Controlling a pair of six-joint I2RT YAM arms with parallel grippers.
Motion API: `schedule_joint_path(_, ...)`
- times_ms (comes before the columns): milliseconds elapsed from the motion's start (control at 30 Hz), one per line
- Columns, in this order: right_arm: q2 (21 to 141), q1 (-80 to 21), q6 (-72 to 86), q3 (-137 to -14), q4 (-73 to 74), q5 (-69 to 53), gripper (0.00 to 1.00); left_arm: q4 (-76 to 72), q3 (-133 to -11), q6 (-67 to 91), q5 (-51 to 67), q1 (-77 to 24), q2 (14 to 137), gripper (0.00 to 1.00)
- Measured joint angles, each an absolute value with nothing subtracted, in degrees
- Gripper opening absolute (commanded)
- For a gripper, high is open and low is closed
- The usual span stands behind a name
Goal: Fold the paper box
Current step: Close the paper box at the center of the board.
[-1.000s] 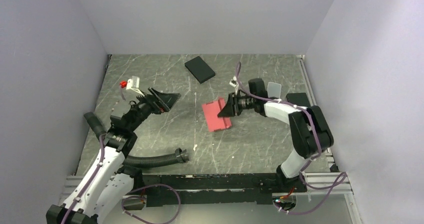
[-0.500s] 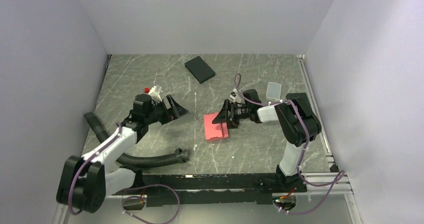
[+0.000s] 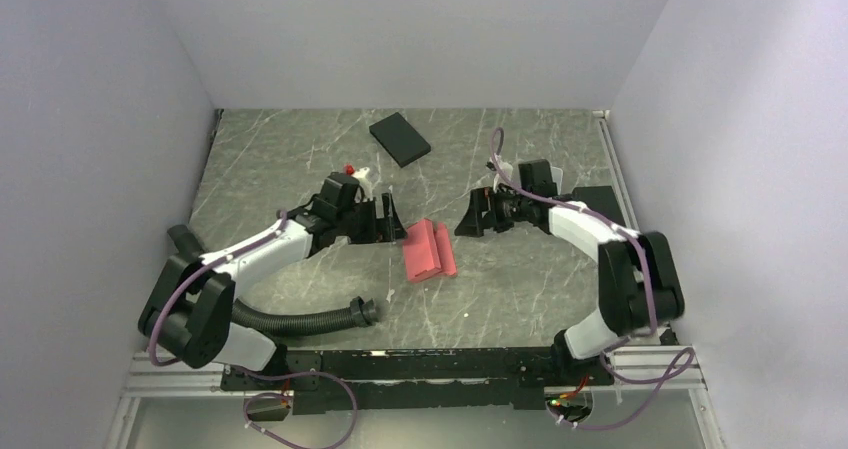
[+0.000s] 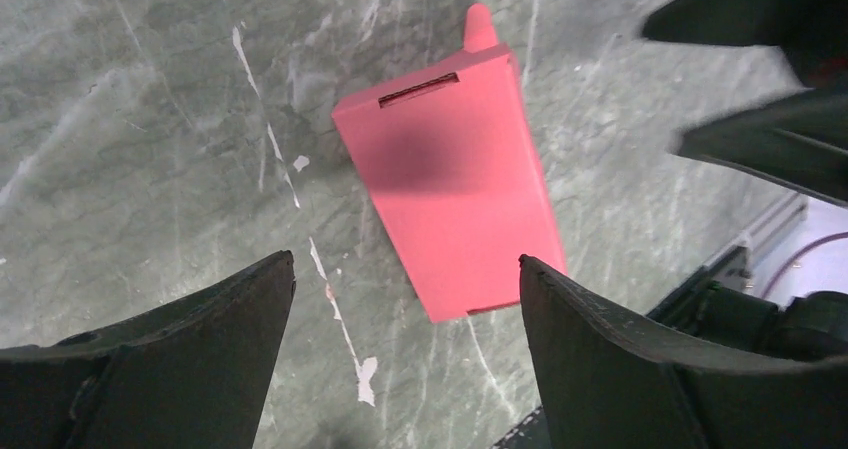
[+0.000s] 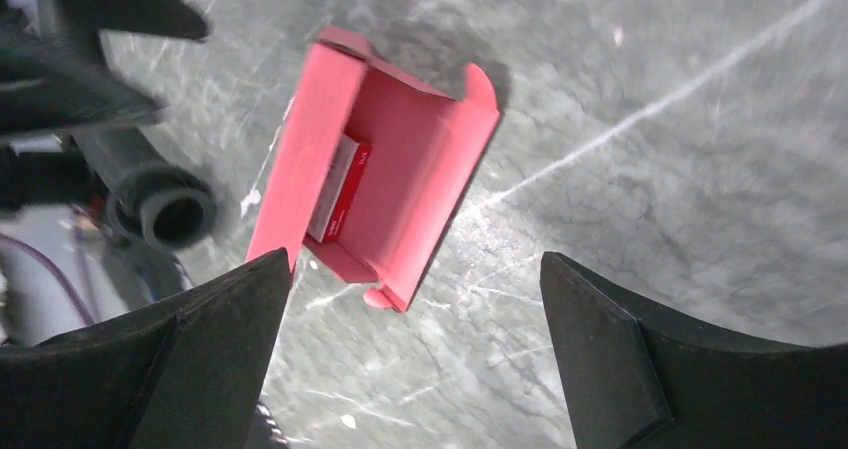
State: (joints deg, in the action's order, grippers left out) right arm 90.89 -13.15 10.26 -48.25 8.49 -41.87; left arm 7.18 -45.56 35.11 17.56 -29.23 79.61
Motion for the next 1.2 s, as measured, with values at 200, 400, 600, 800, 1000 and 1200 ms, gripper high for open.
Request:
schedule_joint_path(200,75.7,-13.7,-11.2,-47.6,10.8,-45.7,1.00,9.3,-48.6,32.6,14.7,-31.6,86.9,0.71)
schedule_joint_path(400,80.8,-14.3,-37.2,-50.3,22.5,-55.5,0.92,12.0,-51.3,31.7,14.6,-33.3,91.7,0.71)
schedule_joint_path(600,84.5,-16.2,-45.8,-49.8,27.8,-53.3,0.88,16.4,-58.8,29.6,12.3,-37.2,96.2,0.68)
schedule_joint_path(800,81.6,-20.2,-49.4,-48.1,27.0,-50.1,0.75,21.6,-66.6,28.2,10.2,-39.7,104.0,0.66)
schedule_joint_path(1000,81.5,-21.1,-53.9,-47.8,27.4,-49.8,0.73,25.6,-71.2,28.1,10.1,-40.7,108.0,0.66)
schedule_joint_path(1200,75.6,-21.5,-68.0,-40.3,28.5,-49.3,0.71,27.5,-73.1,27.8,10.3,-40.8,109.4,0.65)
